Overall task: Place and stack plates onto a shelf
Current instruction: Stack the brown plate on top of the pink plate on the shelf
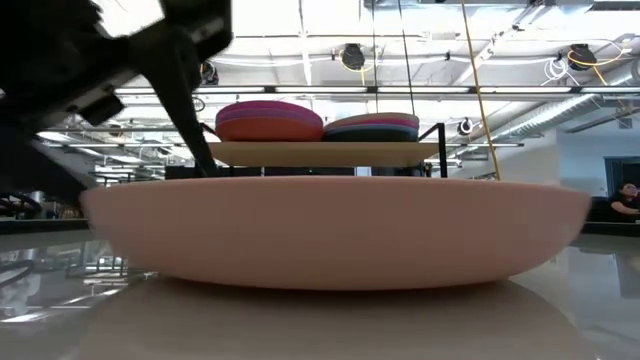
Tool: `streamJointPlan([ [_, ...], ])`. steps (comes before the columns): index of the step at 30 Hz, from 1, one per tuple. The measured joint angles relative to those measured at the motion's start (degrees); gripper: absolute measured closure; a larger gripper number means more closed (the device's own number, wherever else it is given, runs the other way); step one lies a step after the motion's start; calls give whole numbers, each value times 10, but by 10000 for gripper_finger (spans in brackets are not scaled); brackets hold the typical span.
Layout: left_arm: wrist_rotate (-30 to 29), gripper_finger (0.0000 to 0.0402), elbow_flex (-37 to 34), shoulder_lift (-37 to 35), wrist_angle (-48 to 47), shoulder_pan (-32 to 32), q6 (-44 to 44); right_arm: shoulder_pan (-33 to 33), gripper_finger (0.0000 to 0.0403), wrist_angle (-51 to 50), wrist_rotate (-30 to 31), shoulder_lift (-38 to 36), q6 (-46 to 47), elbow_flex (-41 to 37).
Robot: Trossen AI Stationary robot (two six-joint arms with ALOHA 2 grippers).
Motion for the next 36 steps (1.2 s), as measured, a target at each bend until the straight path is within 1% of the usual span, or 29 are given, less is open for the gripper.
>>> streamJointPlan([
  [1, 5, 183, 0, 1, 0, 4, -1, 0, 264, 2, 0, 1, 0, 0],
  [3, 22, 221, 0, 1, 0, 12, -2, 0, 264, 0, 0, 2, 0, 0],
  [7, 32, 341, 0, -3, -2, 22, -11, 0, 264, -1, 0, 7, -3, 0],
  [8, 37, 368, 0, -11, -7, 26, -14, 0, 264, 0, 0, 8, -4, 0],
  [9, 35, 382, -1, -20, -12, 29, -23, 0, 264, 2, 0, 8, -4, 0],
  [11, 2, 387, -1, -47, -19, 36, -19, 0, 264, 3, 0, 8, -4, 0],
  [13, -59, 388, -1, -86, -48, 37, -1, 0, 264, 7, 0, 8, -4, 0],
  [16, -135, 389, 0, -162, -93, 50, 13, 0, 264, 20, 0, 7, -4, 0],
  [17, -164, 390, 0, -194, -122, 57, 13, 0, 264, 26, 0, 6, -4, 0],
  [19, -220, 390, -1, -256, -166, 80, 13, 0, 264, 37, 0, 4, -4, 0],
  [21, -237, 391, 0, -317, -204, 118, 13, 0, 264, 43, -1, 3, -4, 0],
  [23, -232, 391, -1, -374, -229, 170, 20, 0, 264, 47, -1, 3, -4, 0],
  [25, -204, 392, 0, -414, -225, 238, 38, 0, 264, 45, -1, 3, -4, 0],
  [27, -143, 392, 0, -435, -226, 305, 70, 0, 264, 45, -1, 3, -4, 0],
  [28, -103, 392, 0, -441, -222, 335, 88, 0, 264, 45, -1, 3, -4, 0],
  [29, -63, 392, 0, -444, -222, 366, 106, 0, 264, 45, -1, 3, -4, 0],
  [31, -10, 392, 0, -439, -229, 416, 127, 0, 264, 45, -1, 3, -5, 0],
  [34, 27, 392, 0, -411, -260, 488, 147, 0, 264, 45, -1, 3, -6, 0],
  [36, 45, 392, -1, -388, -286, 520, 151, 0, 264, 45, -1, 3, -6, 0],
])
